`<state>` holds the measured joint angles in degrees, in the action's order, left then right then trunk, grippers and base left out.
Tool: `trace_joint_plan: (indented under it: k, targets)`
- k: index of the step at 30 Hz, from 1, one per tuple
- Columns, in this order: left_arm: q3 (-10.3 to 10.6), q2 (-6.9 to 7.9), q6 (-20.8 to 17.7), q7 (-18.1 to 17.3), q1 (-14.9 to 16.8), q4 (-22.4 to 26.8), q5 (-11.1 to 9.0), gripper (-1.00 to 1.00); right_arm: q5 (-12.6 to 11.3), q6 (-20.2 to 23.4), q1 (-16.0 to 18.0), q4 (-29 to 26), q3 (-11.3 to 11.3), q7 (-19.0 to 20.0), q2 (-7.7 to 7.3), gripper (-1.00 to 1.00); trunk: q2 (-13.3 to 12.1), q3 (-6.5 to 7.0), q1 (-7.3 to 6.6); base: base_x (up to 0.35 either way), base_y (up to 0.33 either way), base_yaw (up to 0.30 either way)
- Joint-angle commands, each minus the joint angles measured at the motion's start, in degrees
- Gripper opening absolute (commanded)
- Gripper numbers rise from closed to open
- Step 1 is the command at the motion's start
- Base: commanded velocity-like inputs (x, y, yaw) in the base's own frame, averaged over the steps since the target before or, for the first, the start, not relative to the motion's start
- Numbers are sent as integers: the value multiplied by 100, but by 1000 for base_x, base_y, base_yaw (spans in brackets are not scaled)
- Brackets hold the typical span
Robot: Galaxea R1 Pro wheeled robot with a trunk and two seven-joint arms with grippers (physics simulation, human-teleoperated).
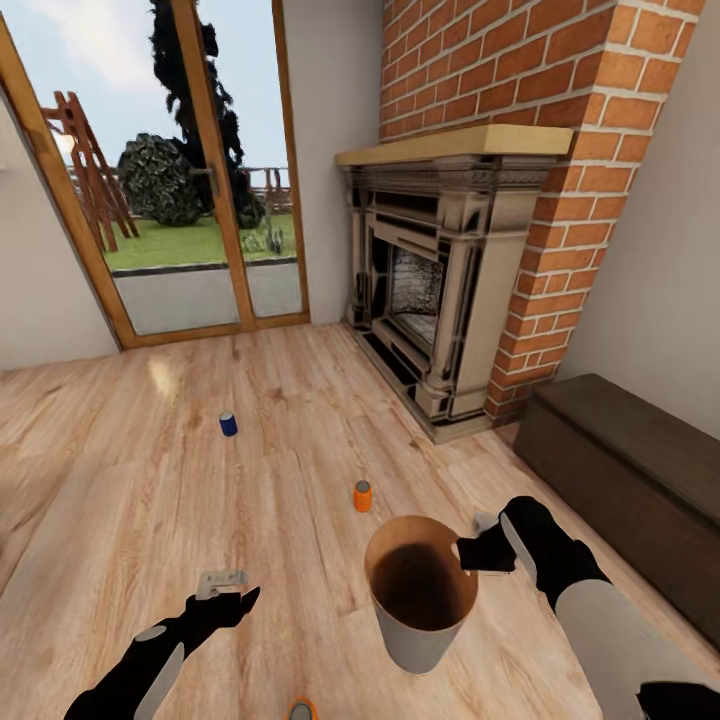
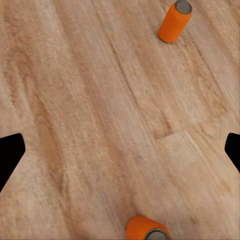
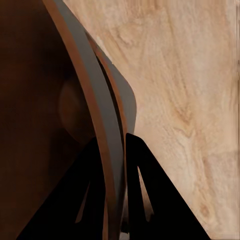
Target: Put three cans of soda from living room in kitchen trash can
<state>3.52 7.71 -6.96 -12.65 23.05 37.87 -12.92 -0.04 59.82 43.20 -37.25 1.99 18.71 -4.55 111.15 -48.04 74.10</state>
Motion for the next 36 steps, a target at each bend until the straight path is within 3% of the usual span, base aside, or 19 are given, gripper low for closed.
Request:
trace_joint_plan:
  k: [1, 4, 12, 20, 36]
  targets:
    - [0, 0, 0, -2, -1, 1, -1, 100, -119, 18, 30, 2, -6, 39, -99, -100, 0, 0, 0, 0, 15, 0]
    - [0, 2, 1, -2, -2, 1, -1, 100, -128, 18, 69, -16, -12, 47, -304, -100, 0, 0, 0, 0, 7, 0]
    - [5, -2, 89, 6, -2, -6, 26, 100, -127, 18, 84, -239, -45, 50, -456, -100, 0, 0, 0, 0, -123, 0]
    - [0, -4, 146, 7, -2, -7, 33, 100, -136, 18, 79, -287, -209, 45, -443, -100, 0, 0, 0, 0, -105, 0]
    - [2, 3, 216, 10, -2, -1, 19, 100, -136, 18, 75, -299, -153, 45, -397, -100, 0, 0, 0, 0, -4, 0]
